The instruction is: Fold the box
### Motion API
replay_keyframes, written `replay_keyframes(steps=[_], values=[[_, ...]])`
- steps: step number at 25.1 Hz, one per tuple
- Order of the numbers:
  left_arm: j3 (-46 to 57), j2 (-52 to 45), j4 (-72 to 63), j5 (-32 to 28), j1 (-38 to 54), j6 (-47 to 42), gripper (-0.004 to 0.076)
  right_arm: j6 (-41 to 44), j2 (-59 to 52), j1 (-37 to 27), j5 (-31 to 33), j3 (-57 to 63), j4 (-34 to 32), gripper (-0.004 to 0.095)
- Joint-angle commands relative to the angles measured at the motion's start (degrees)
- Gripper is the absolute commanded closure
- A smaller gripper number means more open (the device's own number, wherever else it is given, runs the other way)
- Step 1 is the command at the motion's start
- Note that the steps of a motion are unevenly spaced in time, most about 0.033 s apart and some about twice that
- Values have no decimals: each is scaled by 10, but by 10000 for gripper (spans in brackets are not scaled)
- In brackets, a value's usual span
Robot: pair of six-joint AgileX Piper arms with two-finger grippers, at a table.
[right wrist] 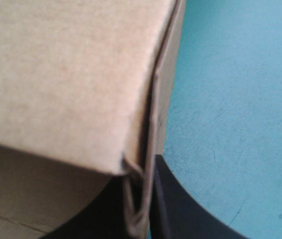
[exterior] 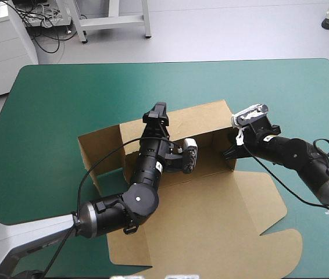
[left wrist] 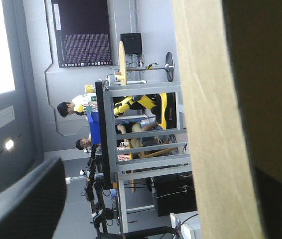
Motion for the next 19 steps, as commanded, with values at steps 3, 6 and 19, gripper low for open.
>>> replay_keyframes(steps=[3, 6, 19], values=[[-12, -18, 57, 71, -65, -8, 128, -4, 40, 0, -63, -49, 19, 925], [-12, -18, 55, 95, -90, -8, 128, -4, 70, -2, -67, -81, 19, 925], [-29, -19, -96, 76, -100, 96, 731, -4, 96, -2, -57, -101, 19, 925]])
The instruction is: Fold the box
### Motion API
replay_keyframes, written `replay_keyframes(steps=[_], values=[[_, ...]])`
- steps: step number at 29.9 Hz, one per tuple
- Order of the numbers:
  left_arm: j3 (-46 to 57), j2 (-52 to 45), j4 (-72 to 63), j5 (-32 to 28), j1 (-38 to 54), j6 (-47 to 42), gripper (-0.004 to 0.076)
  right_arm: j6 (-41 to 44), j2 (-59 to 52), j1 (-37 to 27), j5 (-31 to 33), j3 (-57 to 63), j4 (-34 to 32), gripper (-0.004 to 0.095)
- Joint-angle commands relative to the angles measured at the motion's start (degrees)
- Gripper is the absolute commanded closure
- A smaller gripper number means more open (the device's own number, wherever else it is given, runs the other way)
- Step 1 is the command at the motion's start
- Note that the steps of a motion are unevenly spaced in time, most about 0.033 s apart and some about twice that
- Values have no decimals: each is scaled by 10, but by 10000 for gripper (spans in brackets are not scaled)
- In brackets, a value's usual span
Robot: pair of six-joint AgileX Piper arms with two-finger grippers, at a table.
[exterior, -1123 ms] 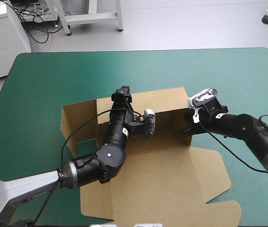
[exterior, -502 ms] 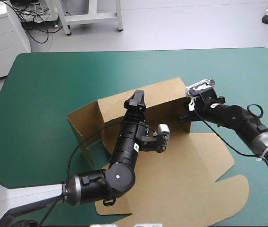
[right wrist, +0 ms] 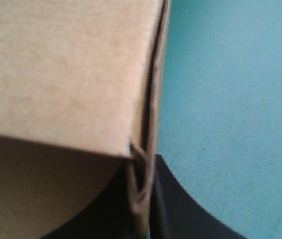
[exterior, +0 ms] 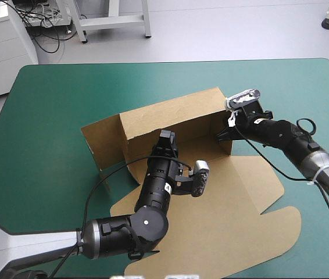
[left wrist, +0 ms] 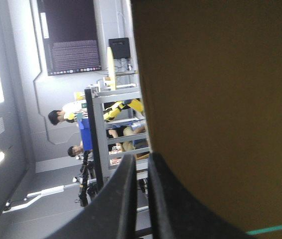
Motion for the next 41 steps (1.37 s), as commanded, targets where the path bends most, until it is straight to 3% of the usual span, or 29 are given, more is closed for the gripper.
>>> replay_keyframes(steps=[1, 5, 9, 18, 22, 31, 41], values=[[-41, -20, -74, -8, -3, 80, 731, -2, -11, -2, -18, -18, 10, 925], [-113, -20, -290, -38, 17, 265, 731, -2, -11, -2, -18, -17, 10, 925], [-194, -20, -513, -26, 87, 429, 731, -2, -11, -2, -16, -17, 10, 926], [-378, -20, -878, 50, 340, 592, 731, -2, -11, -2, -11, -17, 5, 926], [-419, -20, -1020, 101, 473, 629, 731, -2, -11, -2, -11, -17, 5, 926], [-422, 3, -1227, 152, 759, 641, 731, -2, -11, -2, 2, -17, 0, 925], [-334, 48, -1287, 135, 941, 543, 756, 1, -11, -2, 17, -17, -1, 925]])
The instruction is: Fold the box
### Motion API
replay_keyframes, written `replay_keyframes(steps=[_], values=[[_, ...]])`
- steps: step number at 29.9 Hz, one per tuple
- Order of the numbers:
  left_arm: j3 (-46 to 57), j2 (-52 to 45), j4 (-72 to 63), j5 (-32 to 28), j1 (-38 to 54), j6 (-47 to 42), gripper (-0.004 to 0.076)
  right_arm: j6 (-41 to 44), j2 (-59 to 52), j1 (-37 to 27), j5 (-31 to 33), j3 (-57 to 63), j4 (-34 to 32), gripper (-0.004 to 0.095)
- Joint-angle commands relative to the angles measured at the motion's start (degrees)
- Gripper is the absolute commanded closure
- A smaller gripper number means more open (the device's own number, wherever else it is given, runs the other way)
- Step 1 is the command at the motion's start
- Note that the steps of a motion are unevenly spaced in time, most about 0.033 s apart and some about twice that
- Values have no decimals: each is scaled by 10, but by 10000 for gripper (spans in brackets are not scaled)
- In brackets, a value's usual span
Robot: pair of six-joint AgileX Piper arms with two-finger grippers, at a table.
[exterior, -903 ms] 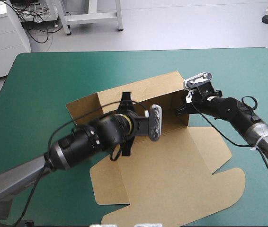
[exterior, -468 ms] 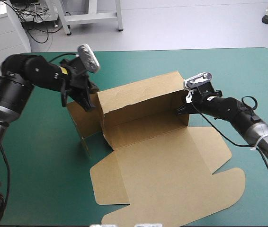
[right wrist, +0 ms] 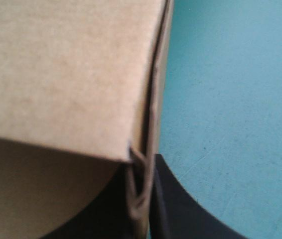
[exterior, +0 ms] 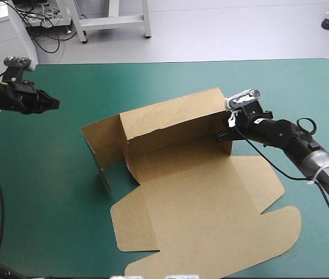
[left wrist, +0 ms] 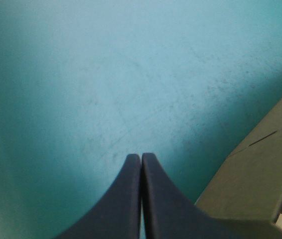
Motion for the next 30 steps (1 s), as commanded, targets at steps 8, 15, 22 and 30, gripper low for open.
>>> replay_keyframes(steps=[8, 15, 22, 30], values=[[129, -17, -60, -52, 77, -34, 756, 89, -9, -1, 12, -19, -48, 925], [149, -17, -60, -81, 80, -34, 756, 327, -9, -1, 132, -125, -232, 923], [149, -17, -60, -83, 80, -34, 756, 456, -9, -1, 271, -242, -321, 919], [150, -17, -60, -93, 80, -62, 756, 505, -8, -1, 407, -308, -320, 919]])
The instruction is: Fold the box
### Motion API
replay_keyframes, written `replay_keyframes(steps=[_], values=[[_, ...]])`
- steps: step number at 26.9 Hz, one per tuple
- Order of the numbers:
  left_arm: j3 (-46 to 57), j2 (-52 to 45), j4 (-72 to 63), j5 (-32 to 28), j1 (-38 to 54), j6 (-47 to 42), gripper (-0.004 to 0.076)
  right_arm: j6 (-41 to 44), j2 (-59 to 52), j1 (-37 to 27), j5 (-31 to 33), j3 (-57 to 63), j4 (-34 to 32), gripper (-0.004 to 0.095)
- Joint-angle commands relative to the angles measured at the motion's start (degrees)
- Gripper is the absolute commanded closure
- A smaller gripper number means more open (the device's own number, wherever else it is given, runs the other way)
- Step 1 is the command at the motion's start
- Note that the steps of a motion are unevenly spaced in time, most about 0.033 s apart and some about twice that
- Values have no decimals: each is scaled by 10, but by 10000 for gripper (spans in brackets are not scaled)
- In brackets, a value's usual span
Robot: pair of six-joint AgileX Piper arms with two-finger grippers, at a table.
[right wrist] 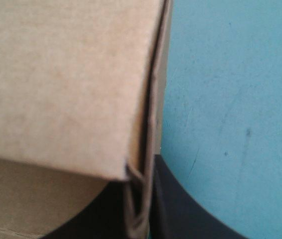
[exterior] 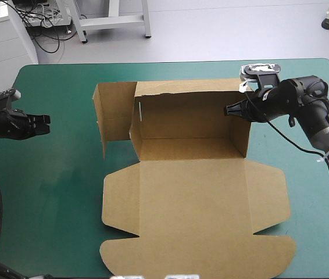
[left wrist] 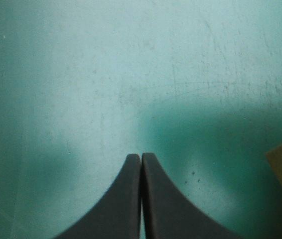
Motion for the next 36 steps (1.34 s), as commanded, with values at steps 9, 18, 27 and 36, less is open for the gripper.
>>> replay_keyframes(steps=[9, 18, 27, 36], values=[[-12, -24, -29, -8, 2, -16, 756, 14, 8, -2, 138, -33, 12, 918], [-11, -24, -29, -4, 2, -16, 756, -10, 86, -2, 138, -33, 51, 916], [-11, -24, -30, 1, 2, -16, 756, -10, 155, -2, 102, -68, 47, 916], [-11, -24, -40, 1, 2, -16, 756, -26, 208, -2, 115, -134, 33, 646]])
